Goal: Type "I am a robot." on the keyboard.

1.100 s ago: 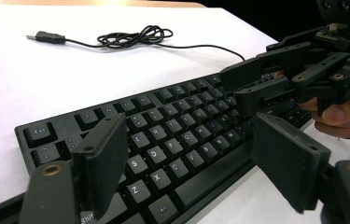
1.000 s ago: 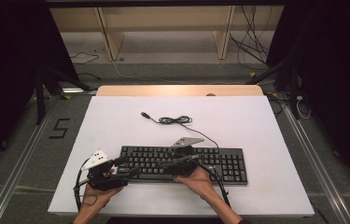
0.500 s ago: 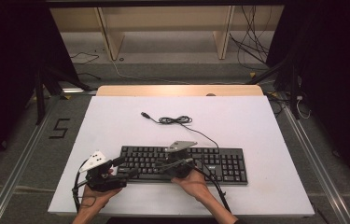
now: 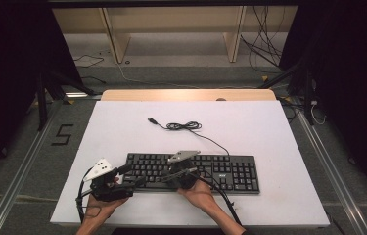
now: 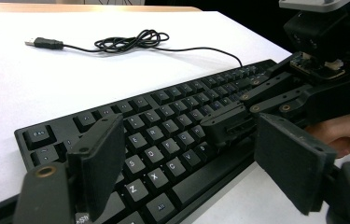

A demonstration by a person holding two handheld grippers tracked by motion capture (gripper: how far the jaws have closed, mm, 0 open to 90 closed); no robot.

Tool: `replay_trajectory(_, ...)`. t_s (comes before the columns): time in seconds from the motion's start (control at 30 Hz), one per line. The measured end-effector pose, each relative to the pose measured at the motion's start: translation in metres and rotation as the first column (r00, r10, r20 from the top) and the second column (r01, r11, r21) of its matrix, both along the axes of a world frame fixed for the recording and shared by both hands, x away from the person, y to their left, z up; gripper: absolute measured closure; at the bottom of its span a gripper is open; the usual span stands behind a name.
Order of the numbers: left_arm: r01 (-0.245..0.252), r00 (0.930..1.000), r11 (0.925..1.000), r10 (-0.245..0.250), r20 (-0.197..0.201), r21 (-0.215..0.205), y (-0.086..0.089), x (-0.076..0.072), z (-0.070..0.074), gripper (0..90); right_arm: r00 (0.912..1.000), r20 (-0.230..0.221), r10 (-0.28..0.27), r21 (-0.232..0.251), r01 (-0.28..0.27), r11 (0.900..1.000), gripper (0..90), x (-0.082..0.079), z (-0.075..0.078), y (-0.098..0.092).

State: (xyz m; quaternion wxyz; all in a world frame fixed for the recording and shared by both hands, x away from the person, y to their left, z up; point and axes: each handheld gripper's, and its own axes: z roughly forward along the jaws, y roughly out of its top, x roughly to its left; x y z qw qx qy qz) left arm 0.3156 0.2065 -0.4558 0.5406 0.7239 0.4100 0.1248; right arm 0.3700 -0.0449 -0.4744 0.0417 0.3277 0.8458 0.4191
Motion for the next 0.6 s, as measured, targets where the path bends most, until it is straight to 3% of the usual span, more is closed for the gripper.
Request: replay_trajectory(0.6, -0.001, 1.0, 1.0, 0.001, 0.0, 0.005, 0.0001, 0.0003, -0.0003, 24.2, 1.0, -0.008, 0.004, -0.033, -0.004, 0.999, 90.0, -0.0004, -0.0068, 0.0037)
